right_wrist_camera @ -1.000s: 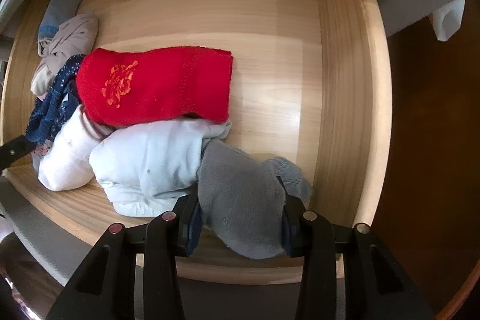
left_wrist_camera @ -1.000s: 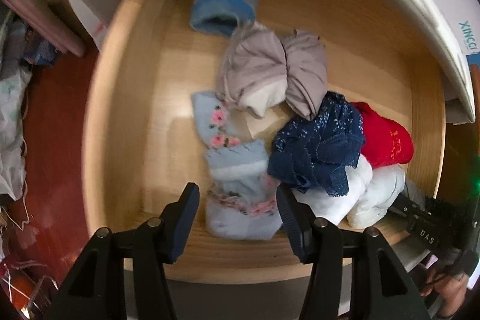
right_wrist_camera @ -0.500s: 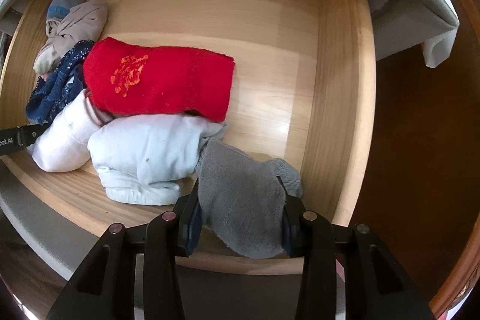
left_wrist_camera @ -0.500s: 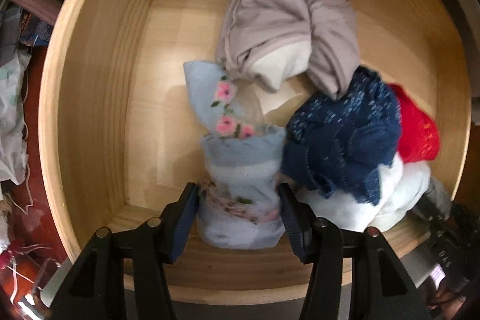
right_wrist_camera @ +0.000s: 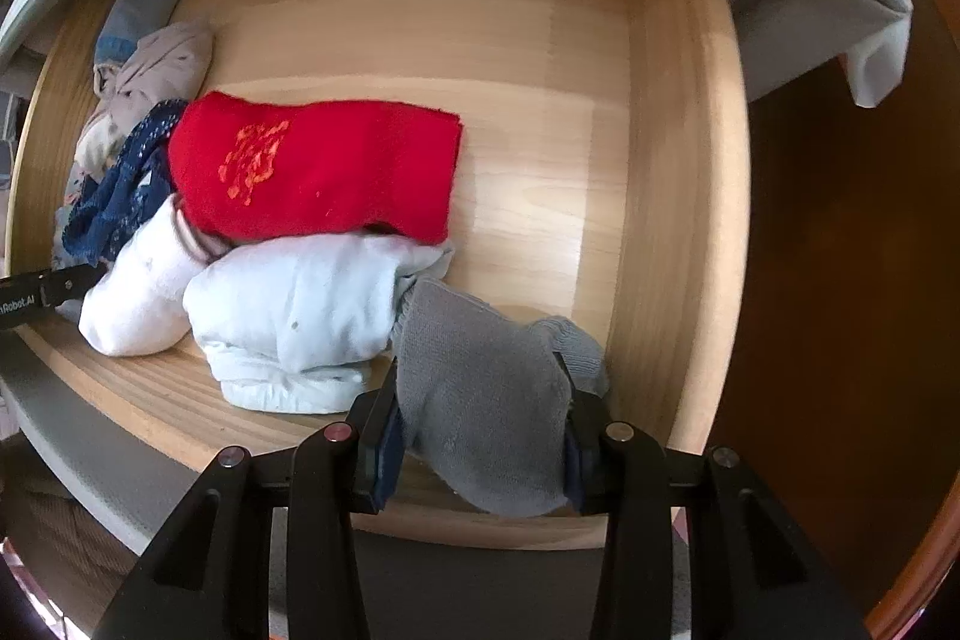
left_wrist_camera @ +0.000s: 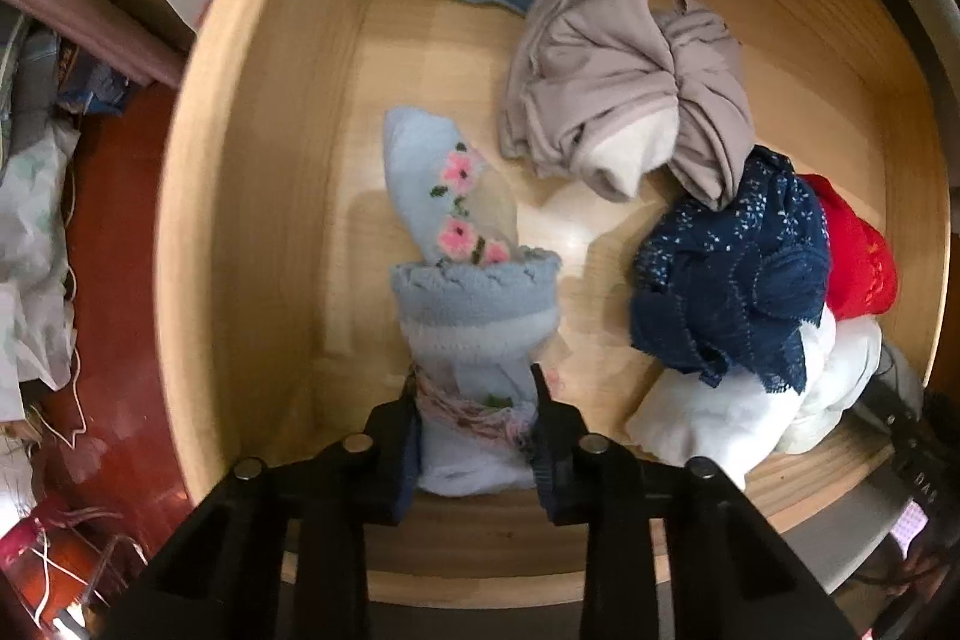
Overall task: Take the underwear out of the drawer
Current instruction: 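Lower the left gripper onto the light blue floral sock and grasp it, then lift the floral sock out of the drawer over the white box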
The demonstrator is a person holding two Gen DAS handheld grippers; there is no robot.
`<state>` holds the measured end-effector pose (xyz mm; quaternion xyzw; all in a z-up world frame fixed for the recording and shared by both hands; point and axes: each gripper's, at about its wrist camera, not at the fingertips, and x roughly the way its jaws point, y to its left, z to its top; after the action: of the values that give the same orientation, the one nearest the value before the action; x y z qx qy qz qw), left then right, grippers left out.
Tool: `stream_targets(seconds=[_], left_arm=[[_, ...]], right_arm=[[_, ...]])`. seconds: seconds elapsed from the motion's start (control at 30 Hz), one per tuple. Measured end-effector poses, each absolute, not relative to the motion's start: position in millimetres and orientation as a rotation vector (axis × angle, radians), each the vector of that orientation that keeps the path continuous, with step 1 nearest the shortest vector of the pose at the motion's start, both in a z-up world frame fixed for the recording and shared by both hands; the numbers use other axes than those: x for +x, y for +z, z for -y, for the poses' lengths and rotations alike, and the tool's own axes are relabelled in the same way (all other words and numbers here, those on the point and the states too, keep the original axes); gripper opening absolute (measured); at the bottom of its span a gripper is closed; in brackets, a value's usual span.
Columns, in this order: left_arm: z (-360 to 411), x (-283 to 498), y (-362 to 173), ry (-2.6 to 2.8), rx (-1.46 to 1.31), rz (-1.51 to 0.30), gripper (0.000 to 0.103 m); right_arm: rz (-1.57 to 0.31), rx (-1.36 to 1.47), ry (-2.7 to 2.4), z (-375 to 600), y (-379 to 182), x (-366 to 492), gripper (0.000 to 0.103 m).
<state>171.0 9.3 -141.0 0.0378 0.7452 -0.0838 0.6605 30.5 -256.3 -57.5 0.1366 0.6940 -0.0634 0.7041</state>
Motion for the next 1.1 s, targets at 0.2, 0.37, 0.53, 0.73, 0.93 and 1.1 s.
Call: stream_targets(seconds=[0.2, 0.37, 0.53, 0.73, 0.93, 1.1], left_arm=[[-13, 166, -132, -0.212, 0.129, -1.618, 0.027], [-13, 159, -124, -0.235, 0.103, -1.58, 0.025], [-11, 140, -99, -0.277, 0.118, -1.504, 0.025], [-20, 125, -65, -0.318, 0.089, -1.417, 0.025], [-14, 122, -26, -0.329, 0.117, -1.334, 0.025], [-13, 131, 14, -0.333, 0.129, -1.227, 0.025]], right_arm=[[-1.548, 0.295, -0.159, 258, -56, 34, 0.038], [-1.566, 0.309, -0.163, 262, -63, 35, 0.038], [-1.571, 0.305, -0.167, 262, -66, 36, 0.038], [-1.575, 0.304, -0.163, 254, -81, 37, 0.038], [-1.581, 0.294, -0.163, 250, -87, 38, 0.038], [-1.594, 0.267, -0.17, 243, -90, 39, 0.038]])
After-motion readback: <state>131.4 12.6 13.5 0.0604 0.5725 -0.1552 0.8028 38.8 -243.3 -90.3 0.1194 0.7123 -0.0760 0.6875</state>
